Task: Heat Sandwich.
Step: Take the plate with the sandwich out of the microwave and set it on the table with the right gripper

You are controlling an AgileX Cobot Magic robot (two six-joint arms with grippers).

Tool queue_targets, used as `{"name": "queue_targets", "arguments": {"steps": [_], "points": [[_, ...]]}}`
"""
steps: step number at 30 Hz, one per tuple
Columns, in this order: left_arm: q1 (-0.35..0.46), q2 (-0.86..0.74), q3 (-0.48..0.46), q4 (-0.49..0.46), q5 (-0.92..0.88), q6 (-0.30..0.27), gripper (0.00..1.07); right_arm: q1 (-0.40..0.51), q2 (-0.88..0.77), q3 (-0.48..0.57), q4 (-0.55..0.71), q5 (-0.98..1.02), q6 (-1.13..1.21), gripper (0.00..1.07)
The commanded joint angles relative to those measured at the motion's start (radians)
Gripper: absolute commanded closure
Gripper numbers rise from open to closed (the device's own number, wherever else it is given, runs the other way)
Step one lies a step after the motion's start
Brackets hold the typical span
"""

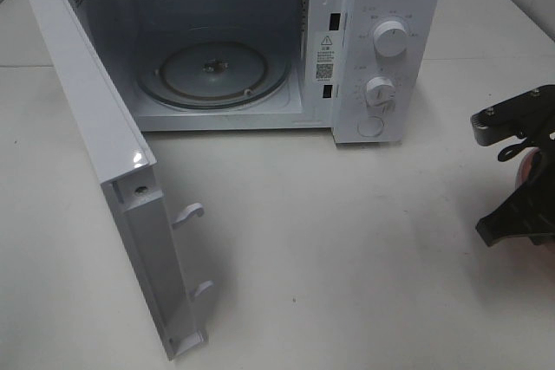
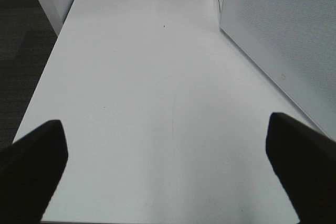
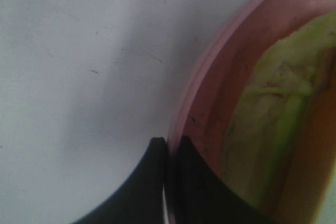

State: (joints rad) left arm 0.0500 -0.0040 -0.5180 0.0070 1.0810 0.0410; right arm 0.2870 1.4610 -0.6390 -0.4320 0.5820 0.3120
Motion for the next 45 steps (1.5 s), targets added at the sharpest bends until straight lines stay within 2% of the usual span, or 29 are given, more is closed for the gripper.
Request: {"name": "queue_targets", "arguments": {"steps": [1, 11, 17, 34, 45], "points": [[0.002, -0.017, 0.002, 0.003, -0.011, -0.004, 0.09, -0.015, 0.024, -0.004, -0.040, -0.030, -0.007, 1.07], [0.002, -0.017, 0.002, 0.003, -0.011, -0.004, 0.09, -0.032, 0.125, -0.005, -0.073, -0.103, 0.008, 1.07], [0.002, -0.017, 0.002, 0.003, -0.011, -0.004, 0.09, -0.032, 0.182, -0.005, -0.148, -0.132, 0.101, 1.07], [0.002, -0.017, 0.002, 0.003, -0.011, -0.004, 0.09, -0.032, 0.221, -0.004, -0.186, -0.147, 0.106, 1.04], [0.002, -0.017, 0.002, 0.003, -0.011, -0.004, 0.09, -0.032, 0.226, -0.004, -0.188, -0.143, 0.120, 0.99]]}}
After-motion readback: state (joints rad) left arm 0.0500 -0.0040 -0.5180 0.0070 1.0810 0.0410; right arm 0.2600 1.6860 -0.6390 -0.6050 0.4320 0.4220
